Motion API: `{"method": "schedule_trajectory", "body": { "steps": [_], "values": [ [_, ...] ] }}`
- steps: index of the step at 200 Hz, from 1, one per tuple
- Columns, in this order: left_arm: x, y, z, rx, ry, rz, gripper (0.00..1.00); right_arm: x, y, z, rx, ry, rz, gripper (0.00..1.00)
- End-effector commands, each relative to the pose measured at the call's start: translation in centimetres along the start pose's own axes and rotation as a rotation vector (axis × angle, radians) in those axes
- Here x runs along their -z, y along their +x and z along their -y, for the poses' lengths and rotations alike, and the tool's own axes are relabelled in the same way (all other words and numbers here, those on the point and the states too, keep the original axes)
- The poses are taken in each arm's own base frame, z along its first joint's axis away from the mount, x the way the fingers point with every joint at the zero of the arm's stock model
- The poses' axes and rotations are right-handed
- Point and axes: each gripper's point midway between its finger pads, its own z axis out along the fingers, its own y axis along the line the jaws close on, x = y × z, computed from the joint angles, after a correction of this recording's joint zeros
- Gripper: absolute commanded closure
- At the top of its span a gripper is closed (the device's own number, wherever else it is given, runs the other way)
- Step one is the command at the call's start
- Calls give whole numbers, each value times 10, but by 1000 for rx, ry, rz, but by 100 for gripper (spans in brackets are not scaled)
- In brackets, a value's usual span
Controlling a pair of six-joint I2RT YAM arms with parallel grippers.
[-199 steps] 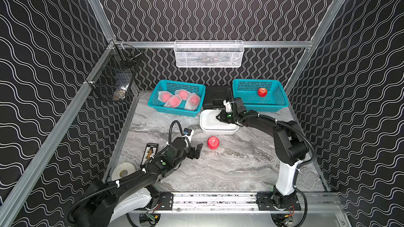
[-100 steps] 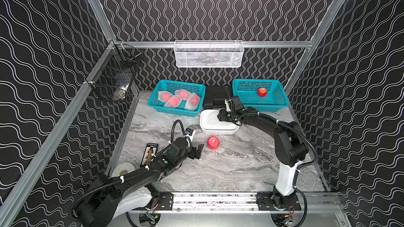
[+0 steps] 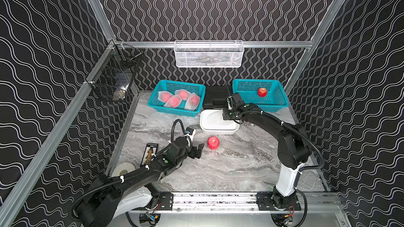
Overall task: Remove foam nets from apples
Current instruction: Place the foam net into the storage box.
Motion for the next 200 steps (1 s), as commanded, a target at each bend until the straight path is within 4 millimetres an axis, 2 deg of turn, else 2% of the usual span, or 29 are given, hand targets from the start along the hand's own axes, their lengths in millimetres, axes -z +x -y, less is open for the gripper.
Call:
{"method": "schedule_trajectory", "body": {
  "steps": [1, 10, 22, 39, 61, 81, 99, 118, 122, 135, 172, 200],
  "values": [
    [1, -7, 2, 5, 5, 19, 1, 26, -15, -15, 6, -92, 44, 49],
    [1, -7, 2, 5, 6, 21, 1, 36, -20, -28, 11, -171, 62, 59],
    [1, -8, 2, 5, 6, 23, 1, 43, -20, -55, 54, -317, 70, 80],
    [-1, -8, 2, 5, 6, 23, 1, 30, -9, -76, 84, -401, 21, 100],
    [-3, -9, 4, 8, 15, 18, 1, -8, 8, -75, 54, -358, -92, 100],
    [-2, -8, 4, 9, 12, 15, 1, -32, 8, -53, 3, -243, -82, 100],
    [1, -7, 1, 3, -1, 15, 1, -40, 7, -35, -33, -185, -62, 100],
    [2, -5, -2, -6, -14, 18, 1, -44, 7, -25, -33, -153, -61, 100],
    [2, -5, -2, -6, -16, 18, 1, -56, 17, -22, -30, -138, -88, 100],
    [1, -4, -3, -8, -18, 17, 1, -67, 24, -15, -32, -117, -104, 100],
    [-4, -1, 0, 5, -4, 9, 1, -87, 40, -9, -30, -111, -132, 100],
    [-3, -1, -2, 4, -11, 8, 1, -80, 35, -15, -31, -142, -117, 100]
  ]
}}
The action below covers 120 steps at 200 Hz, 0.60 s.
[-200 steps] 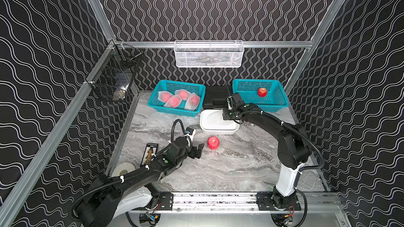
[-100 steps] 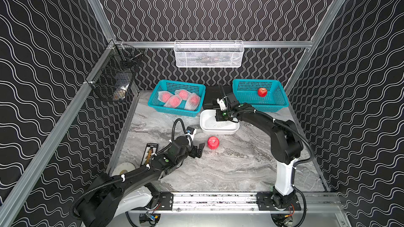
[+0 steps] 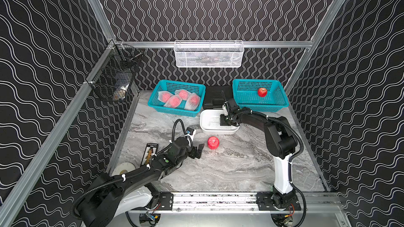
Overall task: Remove foam nets from apples
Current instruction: Place the foam net into the storage box.
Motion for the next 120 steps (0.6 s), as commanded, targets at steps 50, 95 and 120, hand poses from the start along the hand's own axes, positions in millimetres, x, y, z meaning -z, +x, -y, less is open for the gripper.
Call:
{"method": "schedule_trajectory", "body": {
  "steps": [50, 95, 120],
  "values": [
    [6, -13, 1, 15, -3, 34, 1, 61, -40, -30, 17, -108, 115, 80],
    [18, -12, -1, 36, -27, -62, 1, 126, -39, -52, 52, -192, 186, 41],
    [29, -4, 1, 76, -21, -130, 1, 145, -5, -62, 106, -241, 163, 36]
  ]
}}
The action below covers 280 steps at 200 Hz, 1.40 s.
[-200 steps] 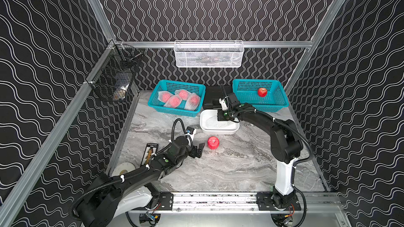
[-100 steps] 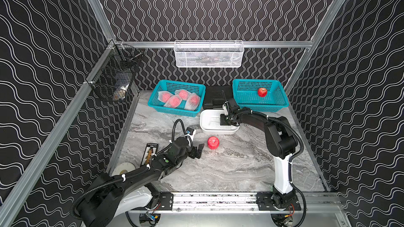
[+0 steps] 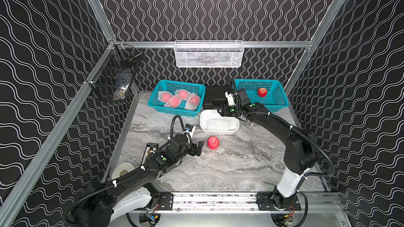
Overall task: Remove foam nets from apples
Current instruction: Place the foam net into the storage box, then pick up the apple from the center of the board.
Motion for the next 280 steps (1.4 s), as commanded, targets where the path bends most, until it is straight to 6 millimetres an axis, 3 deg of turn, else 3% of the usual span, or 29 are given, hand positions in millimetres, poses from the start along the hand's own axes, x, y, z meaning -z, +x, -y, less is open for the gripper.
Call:
{"method": "schedule_trajectory", "body": {
  "steps": [1, 27, 37, 42, 55, 113, 170, 199, 219, 231, 256, 270, 280],
  "values": [
    [9, 22, -4, 50, -16, -116, 1, 15, 29, -14, 41, -57, -50, 36],
    [16, 36, 5, 102, 45, -172, 1, 19, 80, -36, 86, -119, -117, 31],
    [16, 43, 7, 116, 57, -194, 1, 20, 90, -43, 93, -128, -114, 27],
    [16, 47, 7, 122, 60, -204, 1, 16, 106, -39, 86, -115, -142, 24],
    [16, 54, 9, 131, 77, -228, 1, 12, 120, -40, 71, -100, -164, 20],
    [11, 63, 8, 127, 81, -236, 1, -14, 151, -45, 109, -55, -232, 5],
    [10, 67, 7, 112, 81, -230, 1, -46, 169, -36, 157, 43, -287, 4],
    [10, 67, 5, 106, 73, -226, 1, -57, 166, -42, 177, 38, -287, 12],
    [10, 64, 4, 101, 68, -214, 1, -62, 172, -44, 183, 25, -316, 23],
    [10, 63, 4, 92, 66, -208, 1, -63, 174, -45, 188, 17, -324, 30],
    [11, 59, 0, 78, 44, -196, 1, -63, 176, -44, 197, 17, -328, 36],
    [10, 58, -2, 64, 34, -190, 1, -63, 180, -42, 200, 22, -340, 47],
    [10, 56, -3, 62, 29, -183, 1, -61, 178, -46, 190, 5, -337, 50]
  ]
}}
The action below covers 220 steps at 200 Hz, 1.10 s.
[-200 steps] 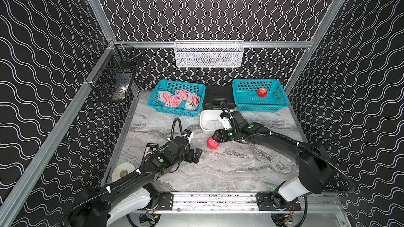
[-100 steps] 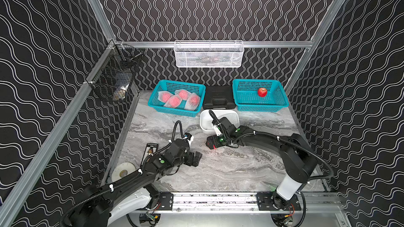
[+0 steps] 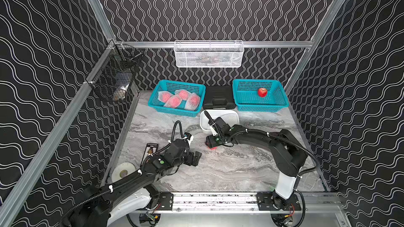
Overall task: Remove foam nets from apples
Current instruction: Pick up the apple from the center of the board, then place the apple in the basket.
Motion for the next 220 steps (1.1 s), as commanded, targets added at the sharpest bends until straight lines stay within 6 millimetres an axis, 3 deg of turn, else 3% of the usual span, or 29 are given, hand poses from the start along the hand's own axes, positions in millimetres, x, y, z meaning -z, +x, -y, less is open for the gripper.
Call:
{"method": "schedule_trajectory", "body": {
  "steps": [1, 20, 38, 51, 66, 85, 88, 105, 124, 154, 177, 199, 202, 220],
  "values": [
    [2, -12, -2, -20, -21, 46, 1, 1, 3, -4, 3, -22, -10, 50],
    [5, -22, -1, -31, -24, 85, 1, 23, -14, -16, 6, -82, 72, 58],
    [11, -46, 6, -45, -12, 162, 1, 52, -46, -19, -14, -144, 168, 60],
    [18, -72, 17, -67, 15, 231, 1, 75, -74, -11, -65, -203, 233, 62],
    [26, -104, 33, -91, 54, 308, 1, 103, -111, 12, -142, -265, 330, 64],
    [32, -140, 59, -147, 132, 385, 1, 133, -148, 62, -235, -224, 465, 65],
    [31, -144, 62, -156, 144, 388, 1, 138, -154, 81, -263, -197, 488, 65],
    [25, -159, 83, -177, 214, 367, 1, 153, -171, 146, -356, -77, 535, 65],
    [14, -159, 102, -175, 306, 343, 1, 163, -175, 229, -486, 78, 549, 65],
    [-2, -148, 106, -150, 341, 317, 1, 180, -159, 347, -644, 345, 578, 66],
    [-8, -143, 110, -172, 369, 314, 1, 194, -153, 411, -729, 447, 608, 66],
    [-1, -151, 119, -210, 413, 392, 1, 212, -158, 450, -759, 486, 691, 66],
    [0, -153, 119, -212, 413, 405, 0, 202, -155, 459, -765, 497, 677, 65],
    [5, -162, 120, -216, 409, 449, 1, 193, -155, 486, -756, 521, 691, 65]
  ]
}}
